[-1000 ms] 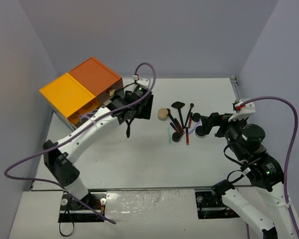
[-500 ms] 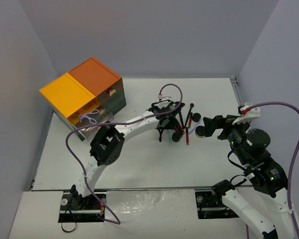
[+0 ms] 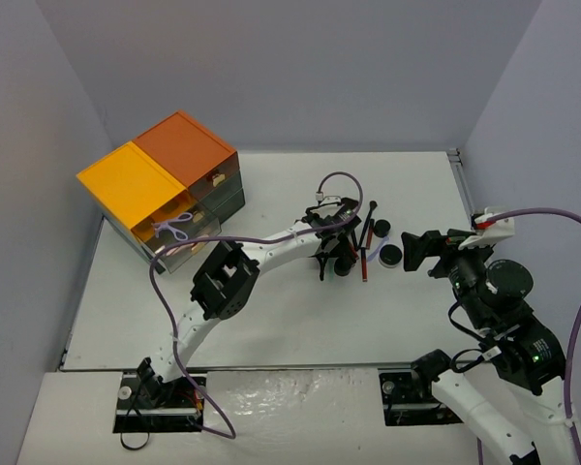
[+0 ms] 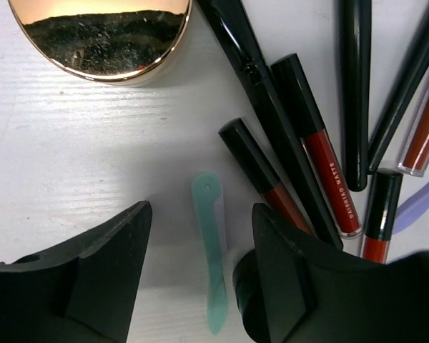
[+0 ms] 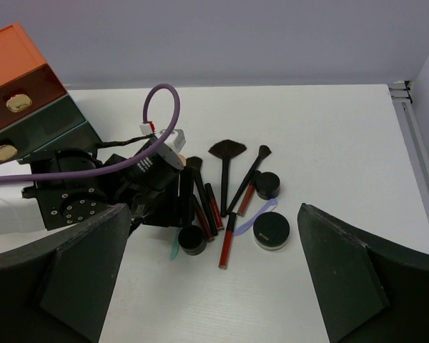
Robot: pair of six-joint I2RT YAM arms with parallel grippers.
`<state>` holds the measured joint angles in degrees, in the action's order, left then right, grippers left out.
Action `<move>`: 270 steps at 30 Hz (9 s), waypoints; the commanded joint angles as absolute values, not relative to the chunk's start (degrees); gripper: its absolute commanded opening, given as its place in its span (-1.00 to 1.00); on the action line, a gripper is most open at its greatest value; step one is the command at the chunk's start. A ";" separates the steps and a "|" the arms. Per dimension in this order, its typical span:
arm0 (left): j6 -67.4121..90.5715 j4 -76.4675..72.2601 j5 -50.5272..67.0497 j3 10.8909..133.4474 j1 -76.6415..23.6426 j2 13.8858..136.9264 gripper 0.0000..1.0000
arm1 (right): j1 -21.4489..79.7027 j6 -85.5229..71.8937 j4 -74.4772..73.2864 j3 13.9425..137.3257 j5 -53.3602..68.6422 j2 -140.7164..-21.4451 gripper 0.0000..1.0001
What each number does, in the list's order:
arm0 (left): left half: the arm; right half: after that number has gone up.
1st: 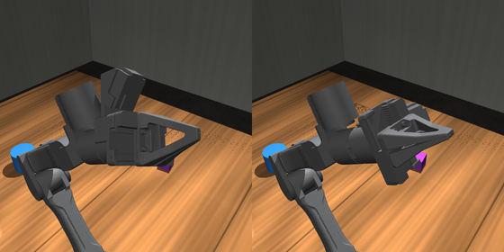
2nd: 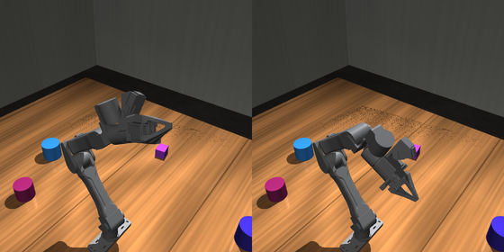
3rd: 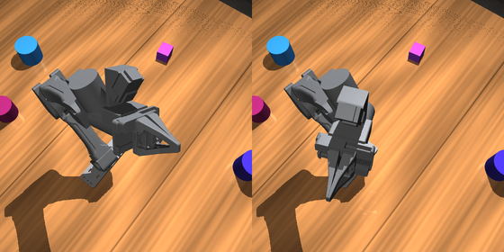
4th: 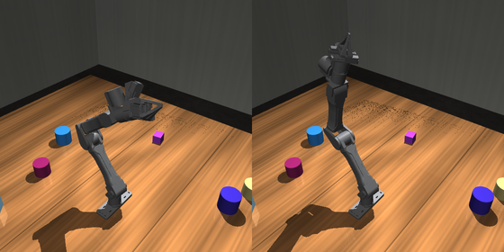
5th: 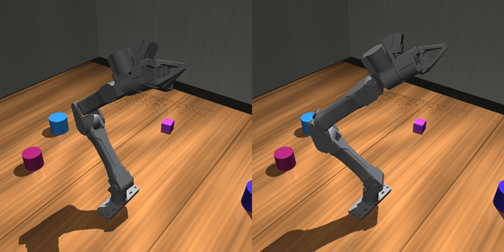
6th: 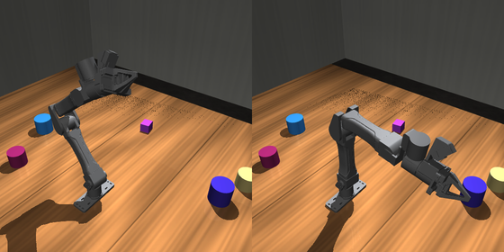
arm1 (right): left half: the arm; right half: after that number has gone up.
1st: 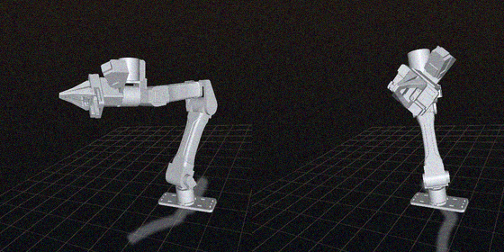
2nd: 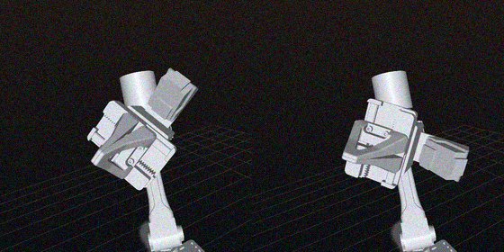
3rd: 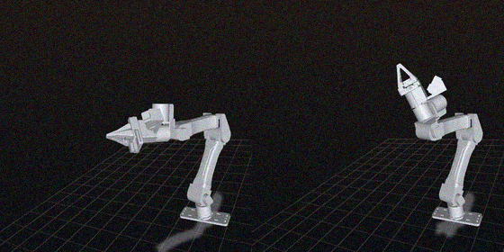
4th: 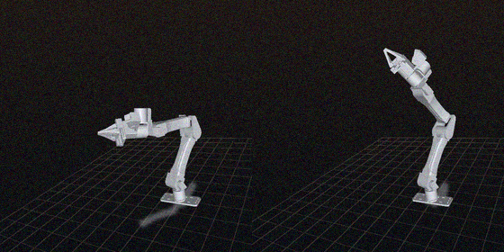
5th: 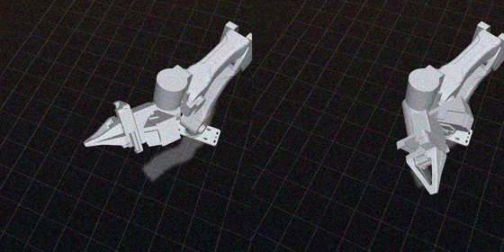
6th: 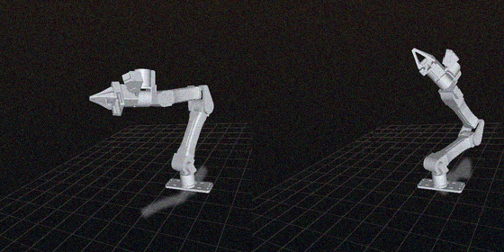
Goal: Organize the makeup
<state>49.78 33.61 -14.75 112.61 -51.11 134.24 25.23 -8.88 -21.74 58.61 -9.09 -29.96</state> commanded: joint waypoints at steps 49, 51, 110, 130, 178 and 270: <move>6.71 51.90 -10.81 93.52 -15.87 79.37 -0.45 | 25.66 -17.29 -14.79 58.13 -8.42 -41.04 1.00; 7.07 51.73 -10.76 93.62 -15.65 79.37 -0.11 | 25.66 -18.75 -15.26 57.94 -8.63 -42.22 1.00; 15.41 55.32 -0.50 89.36 -15.82 63.83 0.63 | 11.87 -48.22 -10.22 61.17 -19.28 -106.88 -0.21; 23.55 48.96 14.50 91.73 -17.51 66.13 0.63 | 23.00 -30.83 -8.93 63.29 -15.90 -79.40 -1.00; 47.20 26.89 18.41 90.88 -35.60 76.07 0.02 | 37.79 -13.93 23.16 61.26 27.24 -67.54 -1.00; 28.72 50.51 -10.17 87.88 -30.94 71.32 0.56 | 38.54 -9.62 4.57 55.55 8.45 -51.90 1.00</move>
